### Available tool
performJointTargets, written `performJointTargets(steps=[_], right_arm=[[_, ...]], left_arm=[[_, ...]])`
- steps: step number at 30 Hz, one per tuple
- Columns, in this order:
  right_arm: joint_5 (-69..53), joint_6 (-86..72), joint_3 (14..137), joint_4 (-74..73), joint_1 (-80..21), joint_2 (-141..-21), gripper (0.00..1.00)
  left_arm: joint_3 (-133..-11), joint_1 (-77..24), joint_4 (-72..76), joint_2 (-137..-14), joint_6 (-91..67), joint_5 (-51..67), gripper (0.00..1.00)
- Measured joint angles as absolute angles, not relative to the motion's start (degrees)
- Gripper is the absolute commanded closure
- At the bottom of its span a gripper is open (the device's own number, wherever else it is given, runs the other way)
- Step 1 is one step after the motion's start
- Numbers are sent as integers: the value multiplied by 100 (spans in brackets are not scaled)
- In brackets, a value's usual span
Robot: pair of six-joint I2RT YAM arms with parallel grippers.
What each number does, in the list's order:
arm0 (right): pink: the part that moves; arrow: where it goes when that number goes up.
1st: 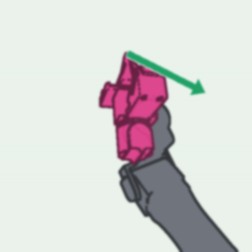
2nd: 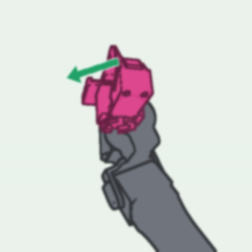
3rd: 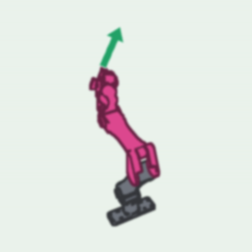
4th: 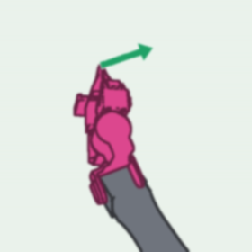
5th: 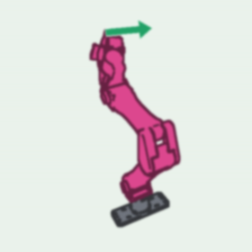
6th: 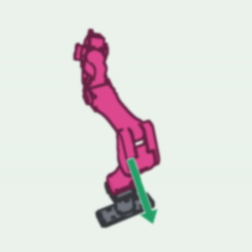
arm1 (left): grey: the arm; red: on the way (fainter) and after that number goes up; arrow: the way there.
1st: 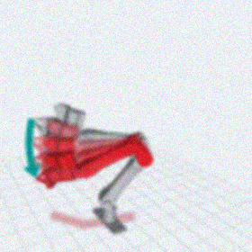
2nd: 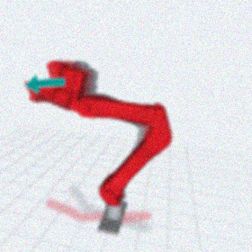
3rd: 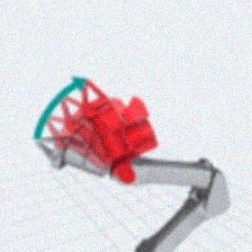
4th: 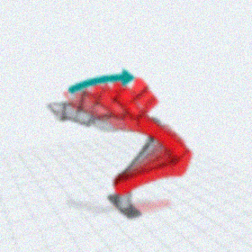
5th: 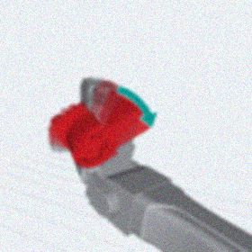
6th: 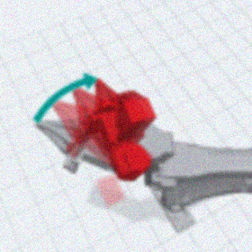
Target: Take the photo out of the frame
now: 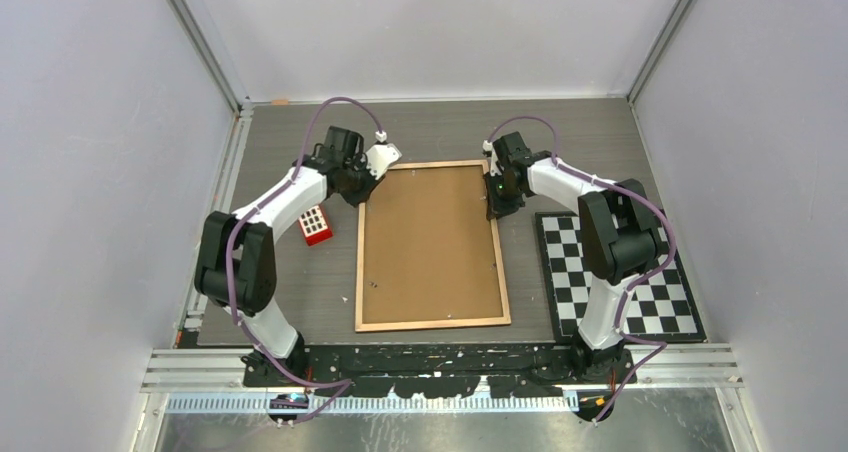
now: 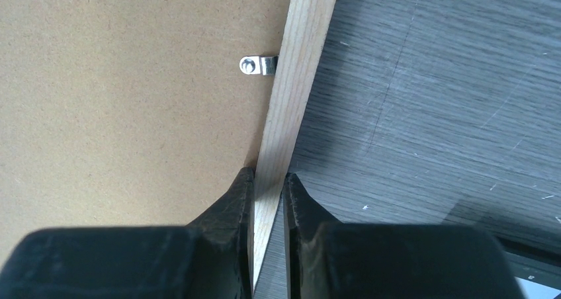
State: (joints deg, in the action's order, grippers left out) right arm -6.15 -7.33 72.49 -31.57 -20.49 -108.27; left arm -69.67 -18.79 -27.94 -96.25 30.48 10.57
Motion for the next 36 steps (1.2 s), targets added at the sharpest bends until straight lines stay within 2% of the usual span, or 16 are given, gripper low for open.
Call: performJointTargets(steps=[11,26,36], right_arm=[[-617,-705,7275,-3190,-2051,-10842,99],[-611,-504,7255,-3162,-2093,-10836,100],[-607,-510,7102,-3041,-2322,-10737,99]], left_arm=[[-7137,-1903,-3168,-9642,2720,1594,100],[-7863,-1900,-3245,-9668,1973,1522,100],[-8781,-1938,-3072,-10549,1664,1450,100]])
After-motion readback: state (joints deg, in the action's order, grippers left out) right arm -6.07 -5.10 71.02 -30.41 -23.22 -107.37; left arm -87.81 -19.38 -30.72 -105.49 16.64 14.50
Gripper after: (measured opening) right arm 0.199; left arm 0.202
